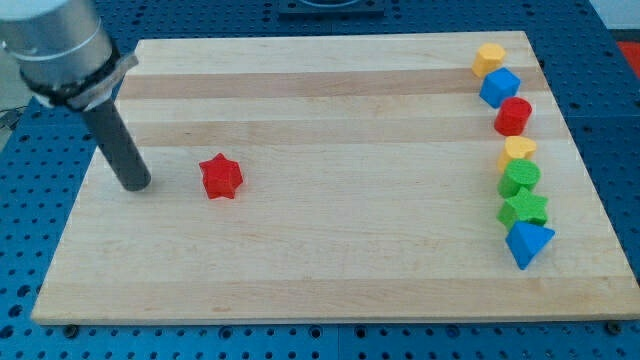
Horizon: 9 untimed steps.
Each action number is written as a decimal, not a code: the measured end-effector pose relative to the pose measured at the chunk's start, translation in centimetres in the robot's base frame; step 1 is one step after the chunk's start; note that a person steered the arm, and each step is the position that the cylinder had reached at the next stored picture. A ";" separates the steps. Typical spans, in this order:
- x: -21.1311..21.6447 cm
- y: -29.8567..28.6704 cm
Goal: Push the red star towards the center of the board
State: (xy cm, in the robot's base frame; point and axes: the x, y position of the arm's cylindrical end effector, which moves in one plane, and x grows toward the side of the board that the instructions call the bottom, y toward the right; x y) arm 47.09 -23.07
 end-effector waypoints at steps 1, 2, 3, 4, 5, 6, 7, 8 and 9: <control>3.7 1.4; 4.5 2.0; 0.0 7.1; -0.6 7.6; -1.5 10.8; -1.5 11.0; -3.5 13.9; -3.5 13.9; -10.5 14.3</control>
State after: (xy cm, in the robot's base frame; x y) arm 36.56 -8.82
